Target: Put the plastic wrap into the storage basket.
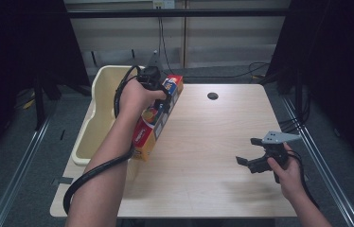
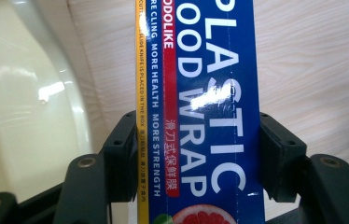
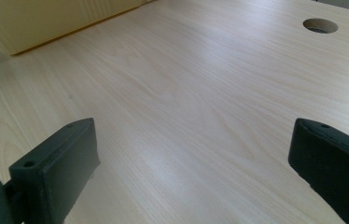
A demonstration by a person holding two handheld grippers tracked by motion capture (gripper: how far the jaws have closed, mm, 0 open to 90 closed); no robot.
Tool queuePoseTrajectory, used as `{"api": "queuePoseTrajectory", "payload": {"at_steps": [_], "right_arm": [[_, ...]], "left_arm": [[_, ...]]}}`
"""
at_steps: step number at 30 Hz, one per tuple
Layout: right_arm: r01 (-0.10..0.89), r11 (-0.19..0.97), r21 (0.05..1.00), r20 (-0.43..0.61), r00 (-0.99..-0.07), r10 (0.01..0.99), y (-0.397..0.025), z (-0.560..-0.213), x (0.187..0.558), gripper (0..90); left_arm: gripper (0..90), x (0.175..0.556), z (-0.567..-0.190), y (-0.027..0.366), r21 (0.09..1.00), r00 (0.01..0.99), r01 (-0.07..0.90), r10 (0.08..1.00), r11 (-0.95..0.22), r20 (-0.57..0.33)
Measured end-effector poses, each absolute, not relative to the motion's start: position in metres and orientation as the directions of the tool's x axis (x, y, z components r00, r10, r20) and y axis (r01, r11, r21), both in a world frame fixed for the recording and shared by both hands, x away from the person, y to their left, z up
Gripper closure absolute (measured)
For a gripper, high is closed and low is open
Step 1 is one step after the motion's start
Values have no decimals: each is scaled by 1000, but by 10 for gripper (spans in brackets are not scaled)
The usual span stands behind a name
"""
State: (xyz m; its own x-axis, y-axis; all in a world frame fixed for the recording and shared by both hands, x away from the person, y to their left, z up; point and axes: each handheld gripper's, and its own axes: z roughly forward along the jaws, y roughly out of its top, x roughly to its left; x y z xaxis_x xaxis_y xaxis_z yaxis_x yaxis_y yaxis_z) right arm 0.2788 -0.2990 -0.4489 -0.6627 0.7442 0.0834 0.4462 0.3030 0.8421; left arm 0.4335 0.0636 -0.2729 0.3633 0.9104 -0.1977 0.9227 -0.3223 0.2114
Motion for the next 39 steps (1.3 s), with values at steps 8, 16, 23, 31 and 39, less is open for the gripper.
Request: {"api": "queuePoseTrajectory", "payload": {"at_steps": [8, 16, 23, 31, 39], "right_arm": [[450, 307, 839, 85, -664, 743, -299, -449, 279, 13], [449, 314, 837, 83, -670, 738, -298, -450, 278, 13], [451, 315, 835, 83, -669, 738, -297, -450, 279, 13], [451, 316, 835, 80, -667, 741, -297, -450, 279, 12], [448, 319, 835, 77, -669, 739, -297, -450, 279, 11]], "left_arm": [[410, 432, -257, 76, 206, 338, 932, 919, -298, -202], [410, 430, -242, 94, 221, 301, 941, 933, -256, -199], [410, 429, -234, 108, 214, 275, 948, 942, -234, -191], [410, 428, -222, 121, 231, 251, 951, 948, -204, -198], [410, 427, -207, 124, 248, 242, 949, 951, -192, -190]]}}
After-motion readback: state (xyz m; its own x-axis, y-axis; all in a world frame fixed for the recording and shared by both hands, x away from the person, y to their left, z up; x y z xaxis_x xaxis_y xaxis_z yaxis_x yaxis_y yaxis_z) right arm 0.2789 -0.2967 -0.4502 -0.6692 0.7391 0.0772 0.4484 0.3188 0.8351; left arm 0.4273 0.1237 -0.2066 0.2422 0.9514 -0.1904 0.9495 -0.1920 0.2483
